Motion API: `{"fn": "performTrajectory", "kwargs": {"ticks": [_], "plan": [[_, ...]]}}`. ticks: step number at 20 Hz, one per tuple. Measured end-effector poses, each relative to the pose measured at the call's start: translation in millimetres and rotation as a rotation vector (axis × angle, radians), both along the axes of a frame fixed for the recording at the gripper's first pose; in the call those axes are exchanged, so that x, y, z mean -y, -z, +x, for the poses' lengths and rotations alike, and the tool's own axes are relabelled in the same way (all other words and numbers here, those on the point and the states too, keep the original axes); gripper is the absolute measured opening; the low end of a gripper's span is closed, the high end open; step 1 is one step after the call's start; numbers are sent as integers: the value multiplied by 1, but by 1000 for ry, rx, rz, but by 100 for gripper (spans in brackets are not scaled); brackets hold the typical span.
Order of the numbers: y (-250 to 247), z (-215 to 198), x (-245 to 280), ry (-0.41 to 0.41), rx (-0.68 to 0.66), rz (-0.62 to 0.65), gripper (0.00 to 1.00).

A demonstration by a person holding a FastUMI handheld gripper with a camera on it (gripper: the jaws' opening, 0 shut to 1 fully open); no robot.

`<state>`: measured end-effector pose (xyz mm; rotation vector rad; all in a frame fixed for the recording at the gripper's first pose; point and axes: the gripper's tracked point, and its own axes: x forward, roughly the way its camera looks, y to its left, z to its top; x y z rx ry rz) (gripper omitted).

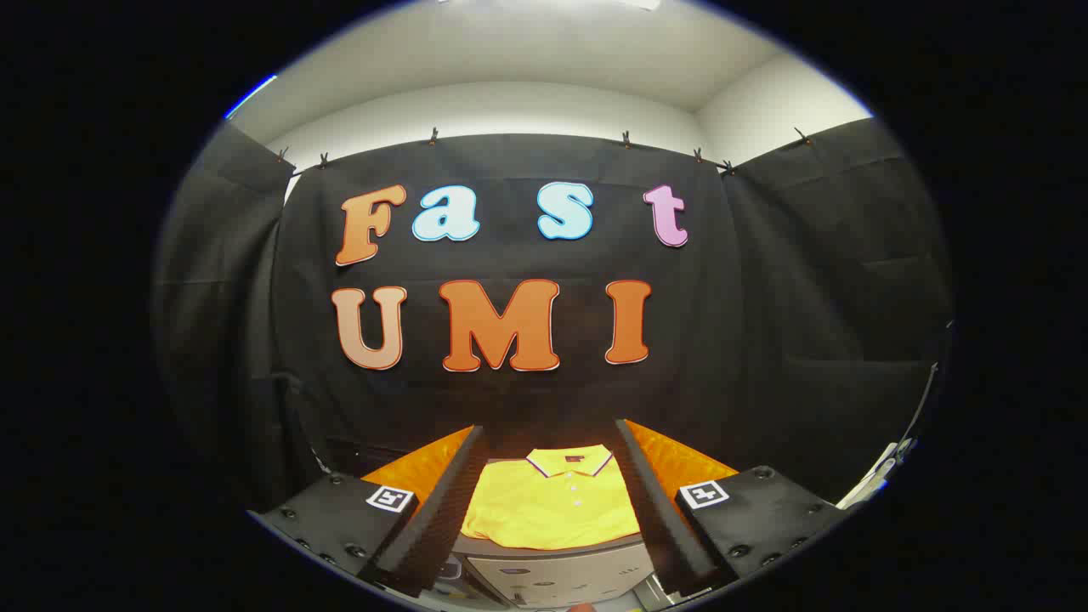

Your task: Put the clothes into the washing machine and then close the washing machine lid.

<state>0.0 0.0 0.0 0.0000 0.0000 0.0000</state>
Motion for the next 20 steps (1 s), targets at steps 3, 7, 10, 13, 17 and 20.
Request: {"fn": "performTrajectory", "kwargs": {"ticks": [3, 7, 10, 13, 17, 20], "plan": [[-5, 2, 4, 8, 8, -41, 98], [-5, 5, 1, 2, -1, -48, 98], [-4, 8, 3, -1, -2, -38, 98], [-6, 9, 6, 5, -1, -53, 98], [-6, 14, 6, 1, -2, -54, 98], [-5, 16, 7, 3, -7, -54, 98]]}}
